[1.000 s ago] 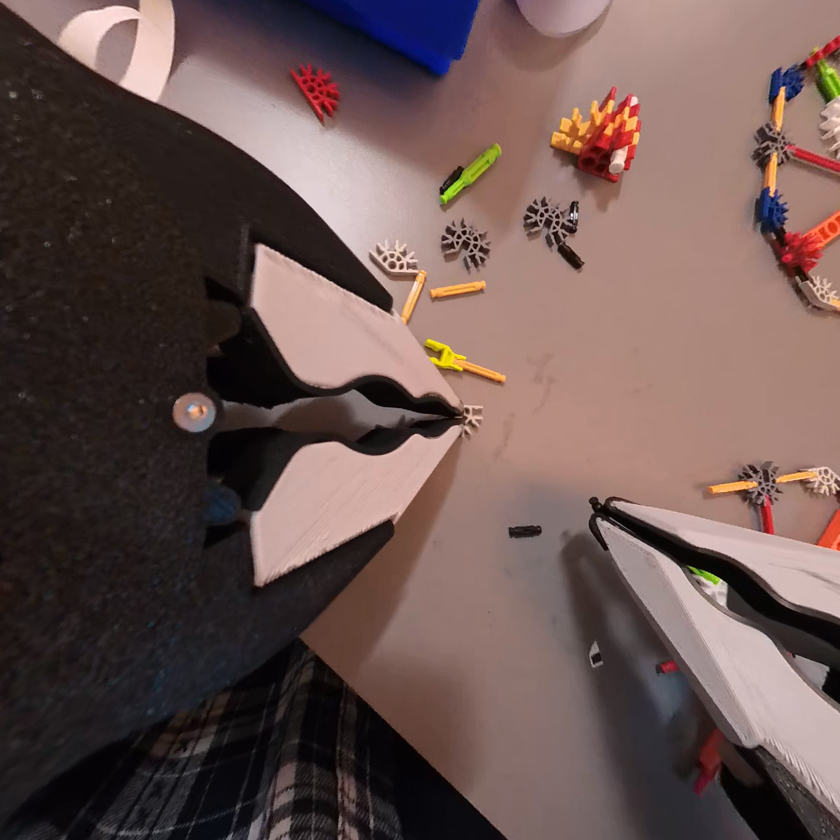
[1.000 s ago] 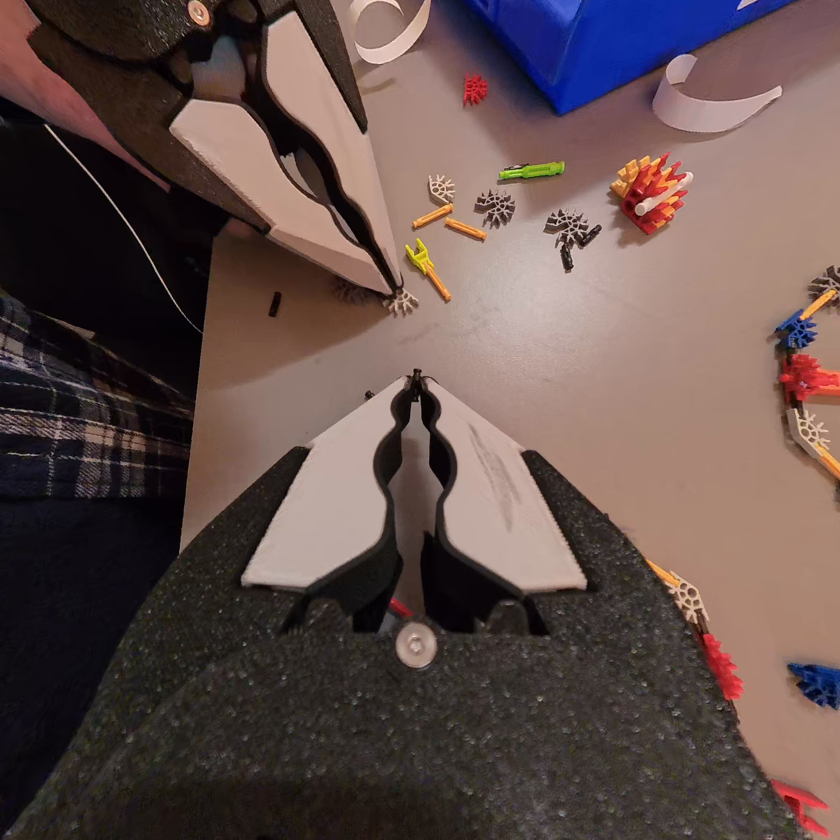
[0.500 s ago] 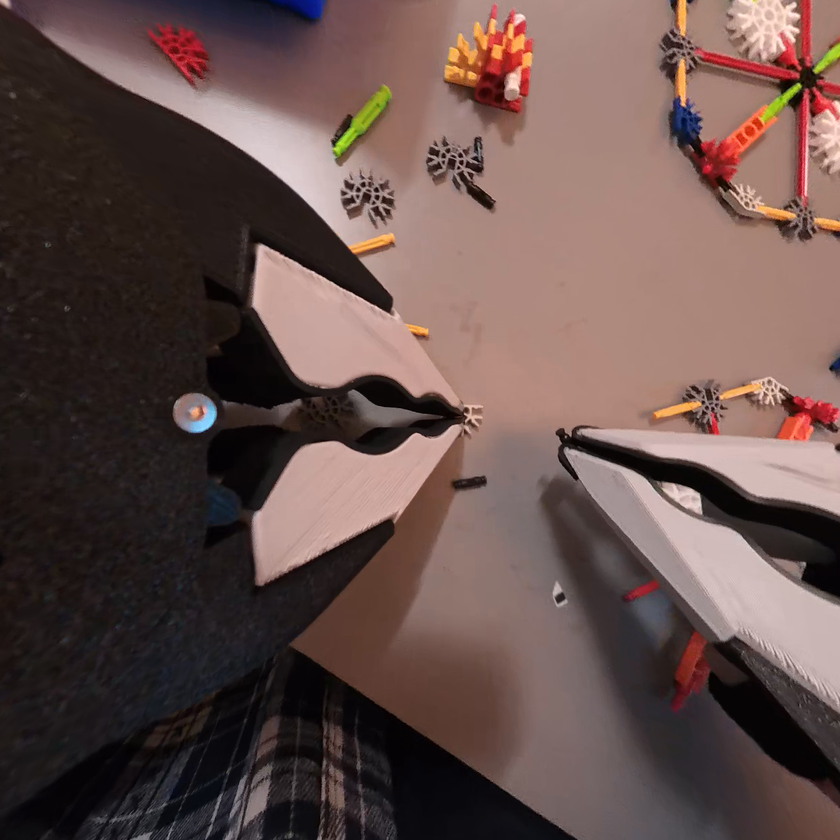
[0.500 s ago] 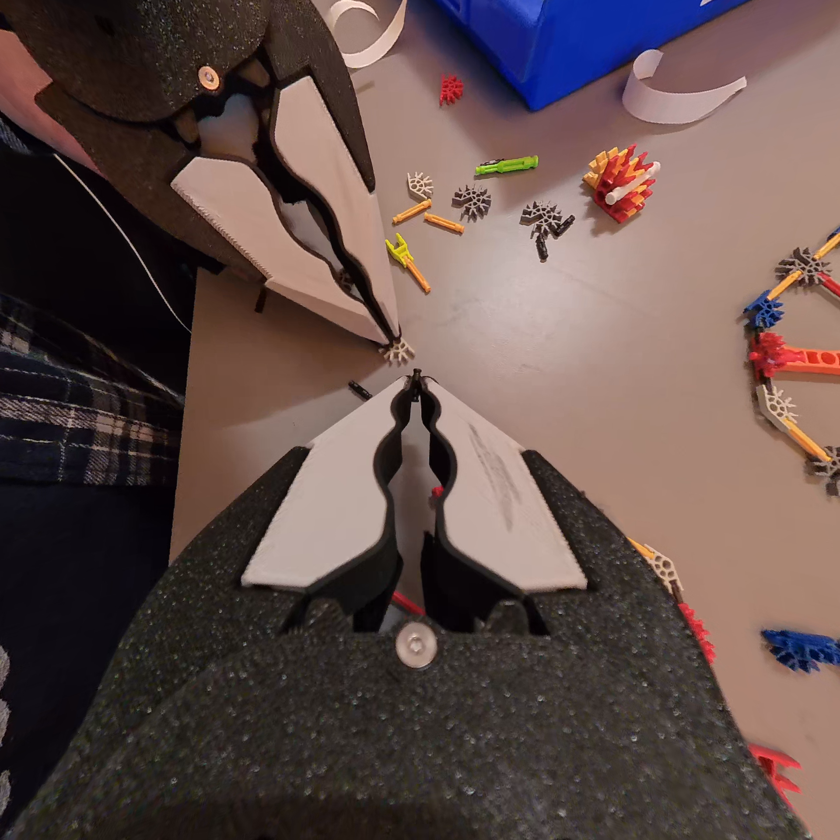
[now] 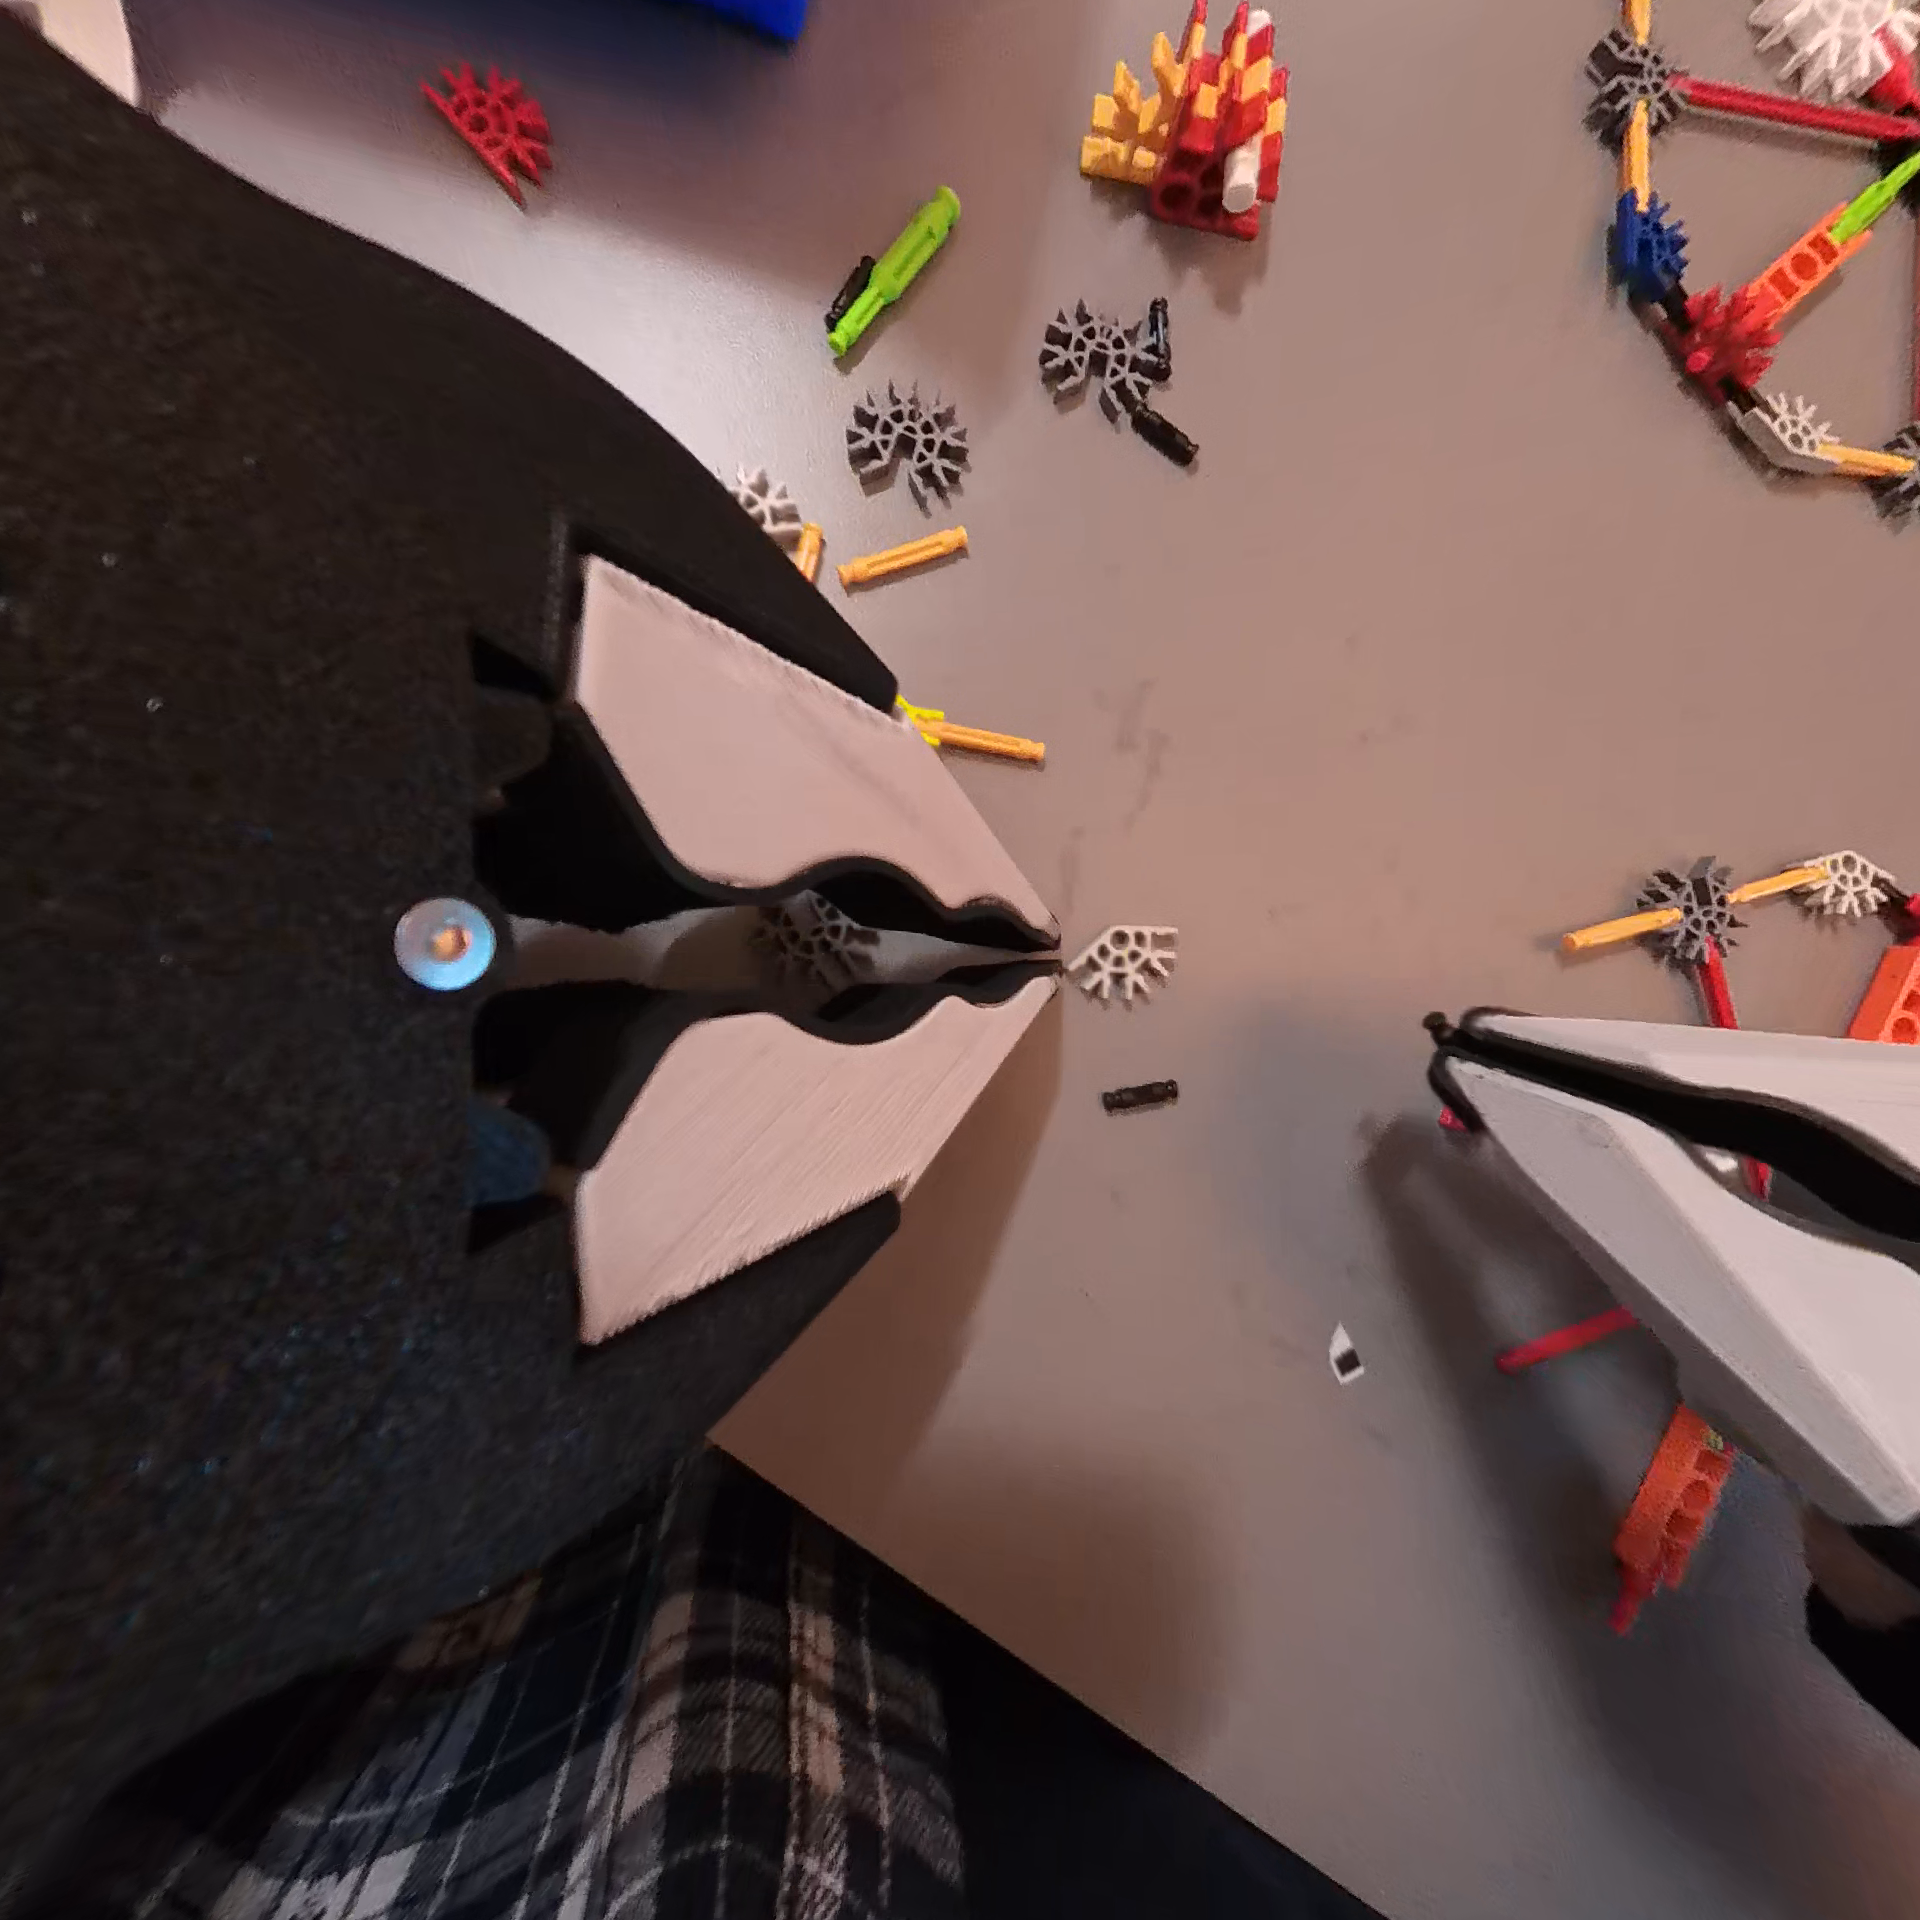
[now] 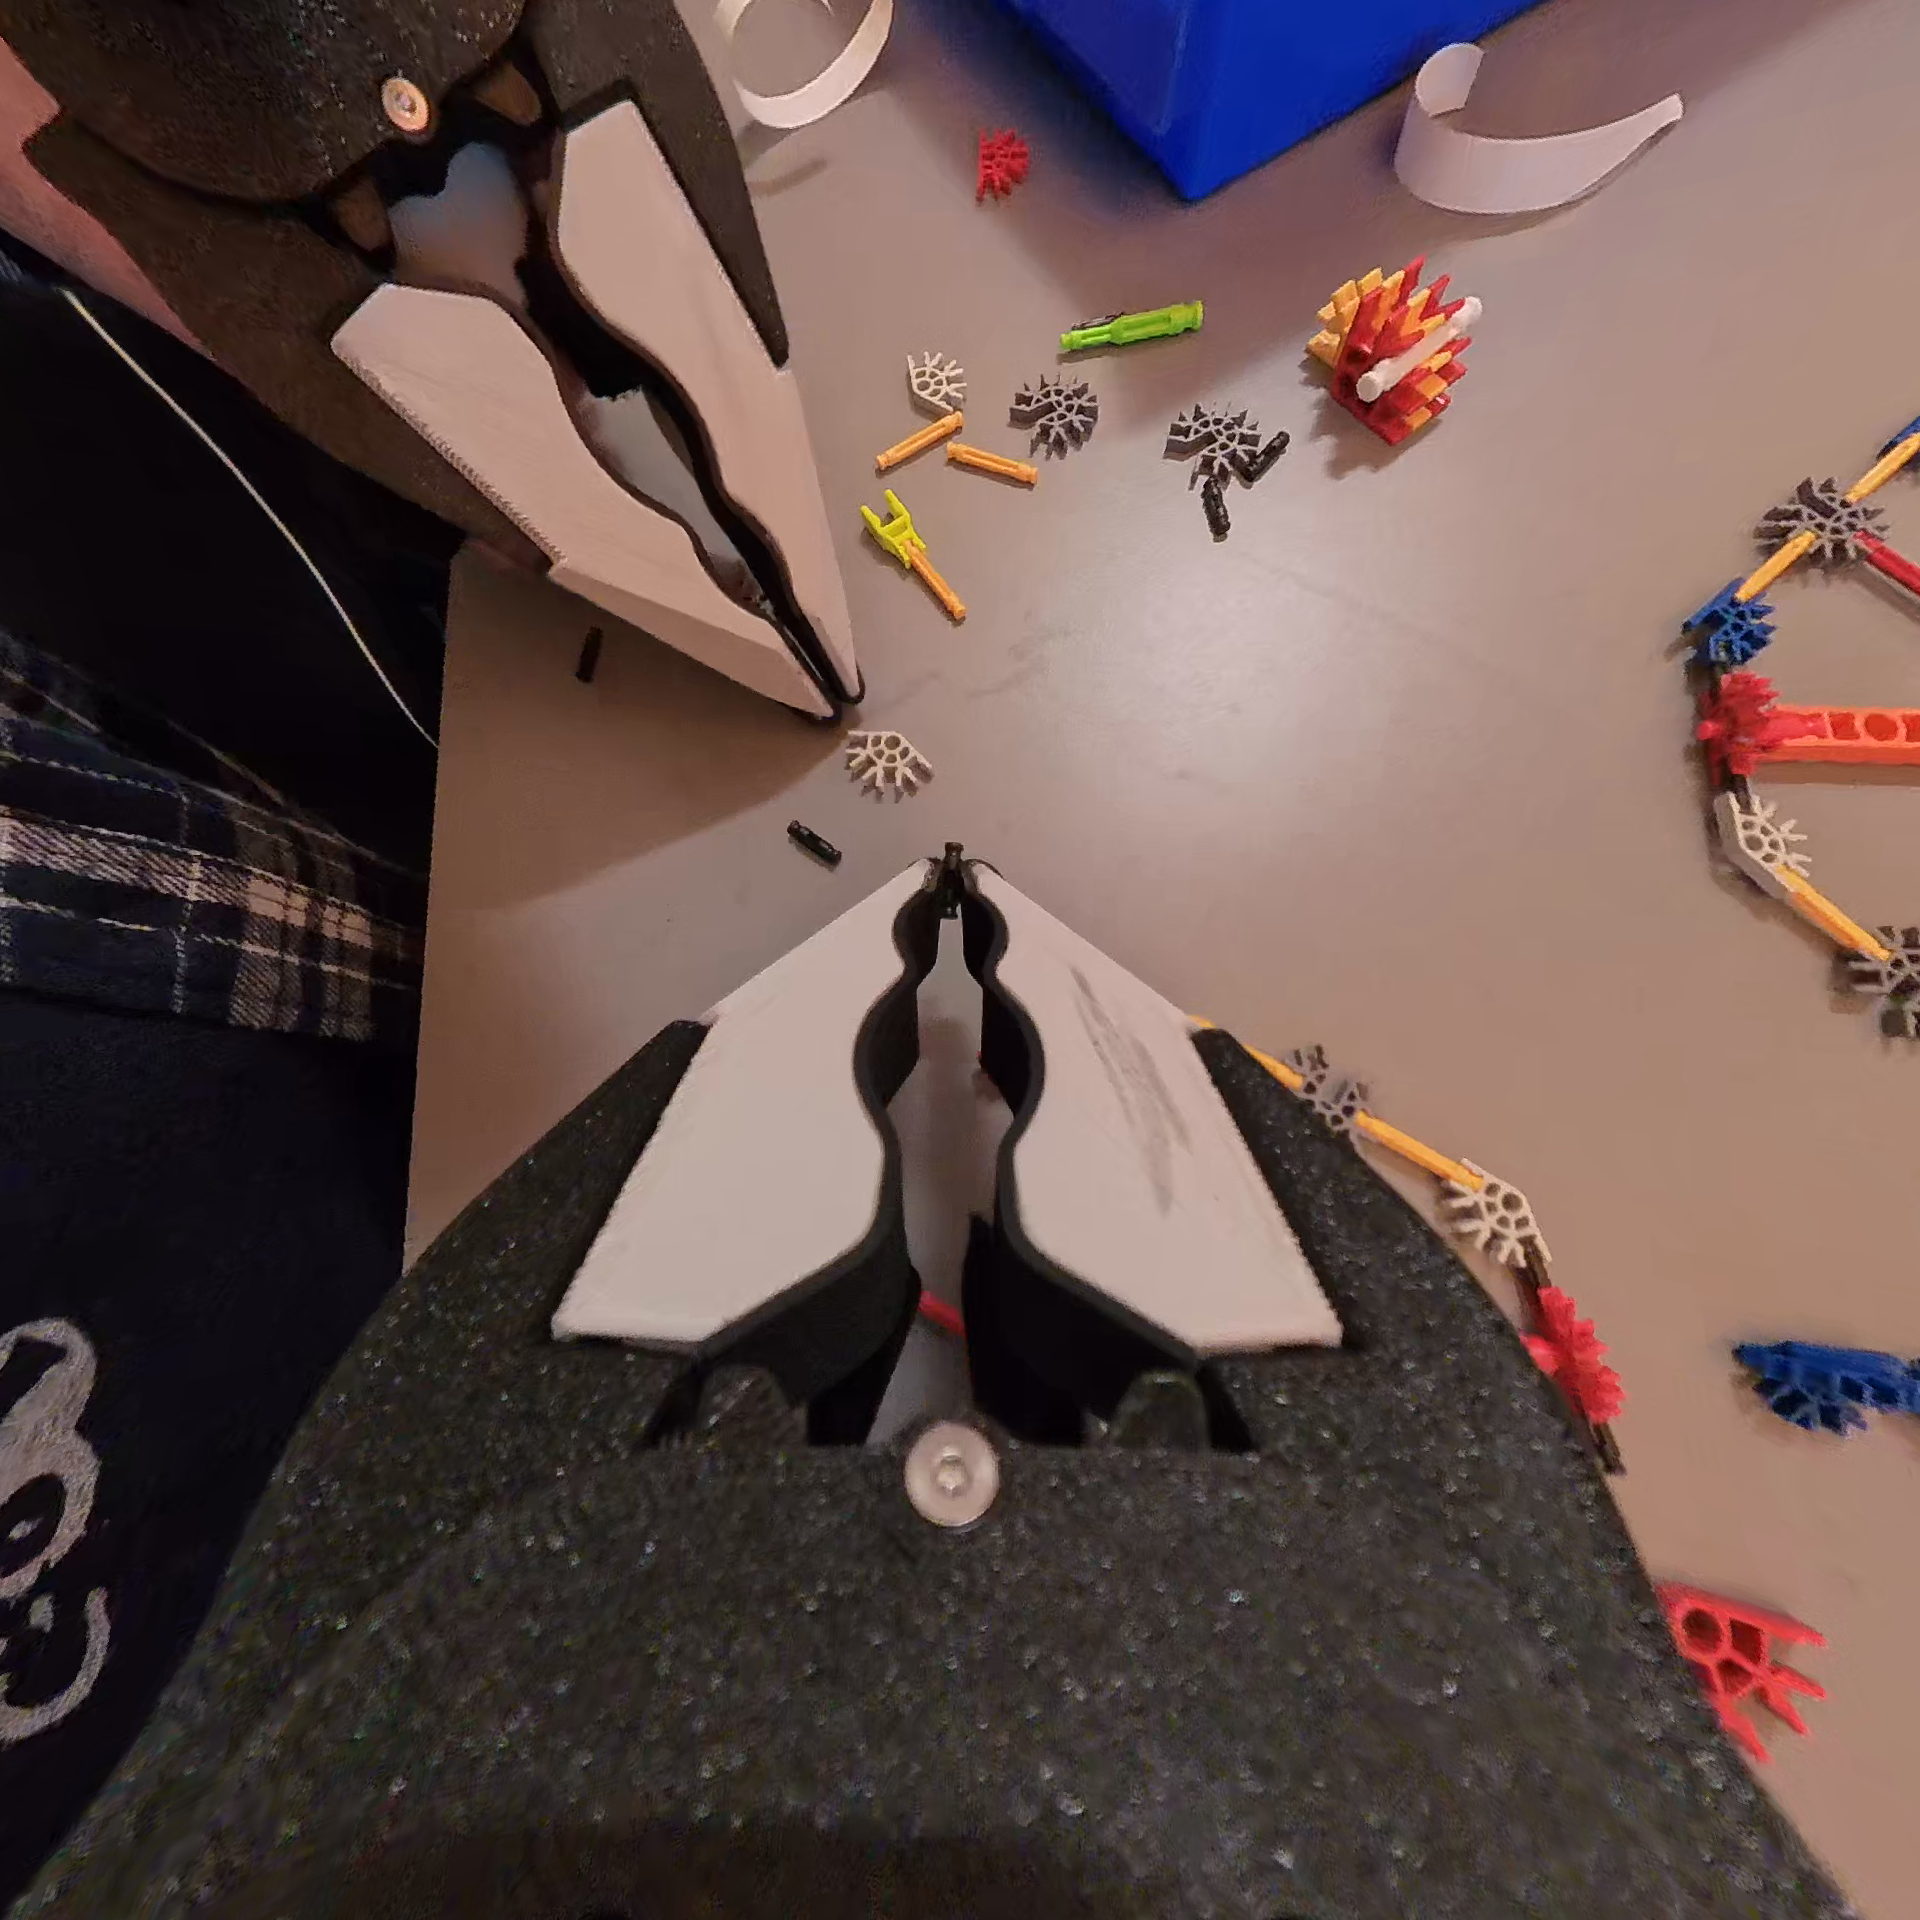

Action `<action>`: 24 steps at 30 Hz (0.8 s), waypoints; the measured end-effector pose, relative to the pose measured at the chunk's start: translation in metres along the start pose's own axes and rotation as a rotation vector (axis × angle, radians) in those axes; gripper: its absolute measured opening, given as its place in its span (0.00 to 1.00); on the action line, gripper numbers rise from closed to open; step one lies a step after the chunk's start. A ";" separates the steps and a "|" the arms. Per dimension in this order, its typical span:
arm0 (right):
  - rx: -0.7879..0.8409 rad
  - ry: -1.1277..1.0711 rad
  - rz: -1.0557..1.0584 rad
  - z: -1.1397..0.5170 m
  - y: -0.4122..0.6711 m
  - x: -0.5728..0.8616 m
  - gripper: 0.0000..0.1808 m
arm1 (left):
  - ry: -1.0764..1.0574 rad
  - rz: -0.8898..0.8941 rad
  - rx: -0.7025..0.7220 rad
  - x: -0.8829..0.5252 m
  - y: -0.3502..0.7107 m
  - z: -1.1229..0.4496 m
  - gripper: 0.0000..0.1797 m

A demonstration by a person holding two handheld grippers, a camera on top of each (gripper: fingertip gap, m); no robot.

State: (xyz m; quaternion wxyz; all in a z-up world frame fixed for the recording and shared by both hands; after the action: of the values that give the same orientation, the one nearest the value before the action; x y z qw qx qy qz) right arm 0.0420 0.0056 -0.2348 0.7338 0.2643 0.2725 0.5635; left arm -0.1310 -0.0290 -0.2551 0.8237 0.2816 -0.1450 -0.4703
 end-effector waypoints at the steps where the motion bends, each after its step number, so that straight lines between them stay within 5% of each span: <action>1: 0.000 -0.006 -0.006 0.003 -0.001 0.001 0.01 | -0.001 0.003 0.000 0.001 0.001 -0.001 0.00; 24: 0.018 -0.018 -0.094 0.013 -0.019 -0.017 0.01 | -0.039 -0.020 0.014 0.021 0.015 -0.014 0.01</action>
State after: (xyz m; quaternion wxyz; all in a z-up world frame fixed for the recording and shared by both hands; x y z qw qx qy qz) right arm 0.0607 -0.0159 -0.2366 0.7595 0.2629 0.2829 0.5235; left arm -0.1032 -0.0368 -0.2577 0.8139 0.2796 -0.1617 -0.4829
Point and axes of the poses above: each gripper's, where its closed fingertips meet, z back along the fingers, y out of its top, x = y × z across the jaws, the point moved 9 cm from there along z, back along the fingers, and after that the axes turned 3 degrees about -x, right-handed, at the moved point
